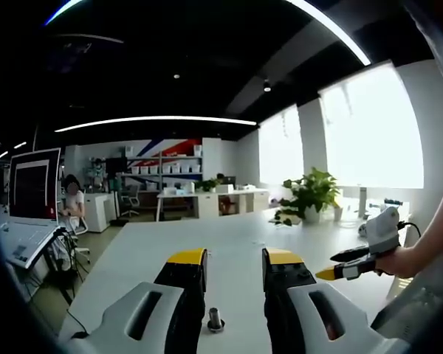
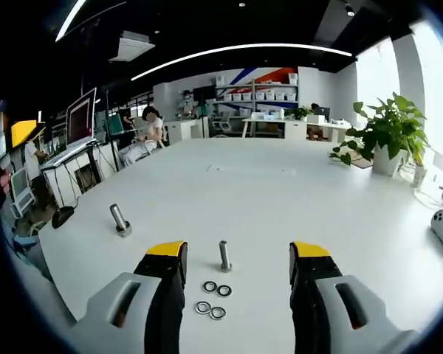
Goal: Place the washer onto the threaded stud by aligning its center hole with the stud, sliding it down to the base, and recovering from edge contact or off-axis alignment until the washer reaches the visible bottom stop.
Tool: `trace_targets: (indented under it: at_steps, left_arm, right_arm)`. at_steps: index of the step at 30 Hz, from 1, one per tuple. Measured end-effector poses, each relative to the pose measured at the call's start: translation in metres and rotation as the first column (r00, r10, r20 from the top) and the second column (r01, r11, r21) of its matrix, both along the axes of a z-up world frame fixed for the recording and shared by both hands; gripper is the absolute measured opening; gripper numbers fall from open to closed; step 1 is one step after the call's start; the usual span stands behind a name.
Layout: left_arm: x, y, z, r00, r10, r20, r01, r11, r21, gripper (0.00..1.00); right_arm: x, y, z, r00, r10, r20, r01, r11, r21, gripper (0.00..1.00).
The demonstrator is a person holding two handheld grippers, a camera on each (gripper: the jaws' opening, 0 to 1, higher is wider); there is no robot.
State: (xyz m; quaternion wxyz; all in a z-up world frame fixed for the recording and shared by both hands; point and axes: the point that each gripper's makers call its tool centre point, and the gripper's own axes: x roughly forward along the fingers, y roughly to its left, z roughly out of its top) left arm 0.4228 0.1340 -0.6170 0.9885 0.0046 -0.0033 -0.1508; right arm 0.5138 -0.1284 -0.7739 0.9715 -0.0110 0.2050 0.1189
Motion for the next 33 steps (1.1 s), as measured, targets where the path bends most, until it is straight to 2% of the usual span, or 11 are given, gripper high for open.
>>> trace_targets:
  at_steps: [15,21,29,33]
  left_arm:
    - [0.0,0.003,-0.001,1.0,0.011,-0.006,-0.012,1.0,-0.012,0.29]
    - [0.001,0.003,-0.003,1.0,0.009,-0.014,-0.009,1.0,-0.007,0.29]
    - [0.001,0.002,-0.003,1.0,0.01,-0.016,-0.01,1.0,-0.01,0.29]
    - [0.0,0.005,-0.003,1.0,0.018,-0.015,-0.018,1.0,-0.011,0.29]
  right_arm:
    - [0.002,-0.002,-0.012,1.0,-0.019,-0.015,0.019,1.0,-0.008,0.56]
    - [0.003,-0.002,-0.022,0.999,-0.023,-0.034,0.023,1.0,-0.016,0.54]
    - [-0.003,0.004,-0.043,0.996,0.011,-0.092,-0.014,0.999,-0.038,0.46]
    - [-0.005,0.005,-0.05,0.994,0.022,-0.109,-0.027,0.998,-0.049,0.46]
